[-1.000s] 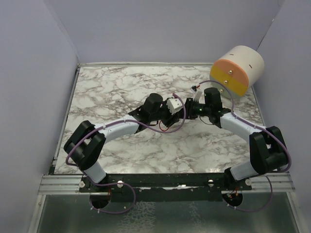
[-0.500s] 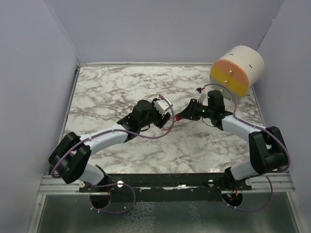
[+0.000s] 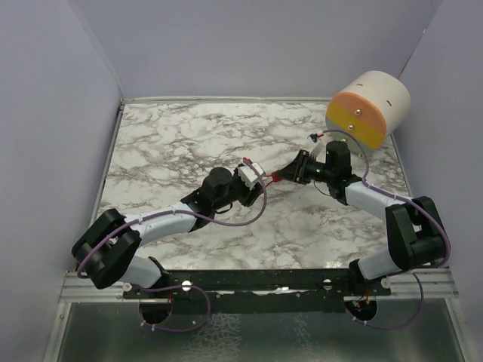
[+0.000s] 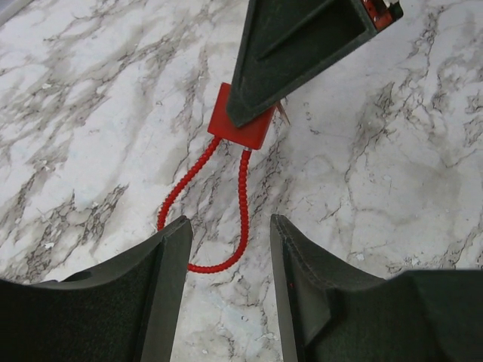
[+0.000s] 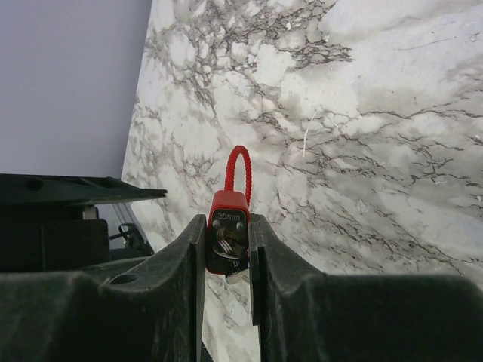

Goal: Unlock with the key

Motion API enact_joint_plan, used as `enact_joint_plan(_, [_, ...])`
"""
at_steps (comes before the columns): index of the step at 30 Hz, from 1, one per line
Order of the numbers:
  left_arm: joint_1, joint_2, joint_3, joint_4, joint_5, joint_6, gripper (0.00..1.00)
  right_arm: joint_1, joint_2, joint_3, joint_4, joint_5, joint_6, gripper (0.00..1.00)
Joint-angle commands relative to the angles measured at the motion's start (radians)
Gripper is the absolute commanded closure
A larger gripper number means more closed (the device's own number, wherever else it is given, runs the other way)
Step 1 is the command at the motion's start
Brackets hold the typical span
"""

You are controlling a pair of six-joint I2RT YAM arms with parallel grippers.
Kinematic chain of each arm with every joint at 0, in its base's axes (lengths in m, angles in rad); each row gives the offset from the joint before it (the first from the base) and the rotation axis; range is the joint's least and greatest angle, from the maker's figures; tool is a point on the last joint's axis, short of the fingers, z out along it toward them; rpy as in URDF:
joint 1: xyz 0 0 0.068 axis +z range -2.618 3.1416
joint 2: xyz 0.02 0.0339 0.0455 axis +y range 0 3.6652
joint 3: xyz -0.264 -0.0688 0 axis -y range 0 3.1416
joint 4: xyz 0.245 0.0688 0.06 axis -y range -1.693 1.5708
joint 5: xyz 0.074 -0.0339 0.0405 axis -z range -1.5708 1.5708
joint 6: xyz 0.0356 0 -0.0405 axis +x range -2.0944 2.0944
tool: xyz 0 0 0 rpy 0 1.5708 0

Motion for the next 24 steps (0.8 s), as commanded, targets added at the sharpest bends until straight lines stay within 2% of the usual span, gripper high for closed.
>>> enact_joint_plan(1, [-0.026, 0.064, 0.031, 0.066, 0.021, -0.005, 0.53, -0.003, -0.019, 0.000, 0.077, -0.040, 0.030, 0.99])
enact_joint_plan(12, [-0.046, 0.138, 0.058, 0.122, 0.011, 0.010, 0.55, -0.003, -0.064, -0.009, 0.086, -0.074, 0.026, 0.99])
enact_joint_plan(14, [-0.048, 0.151, 0.066, 0.129, 0.008, 0.009, 0.58, -0.003, -0.070, -0.011, 0.086, -0.081, 0.025, 0.99])
enact_joint_plan(21, [-0.048, 0.183, 0.096, 0.150, -0.013, 0.006, 0.78, -0.003, -0.089, -0.021, 0.076, -0.091, 0.018, 0.99])
enact_joint_plan(24, [-0.048, 0.191, 0.106, 0.152, -0.027, 0.001, 0.93, -0.003, -0.091, -0.027, 0.075, -0.093, 0.018, 0.99])
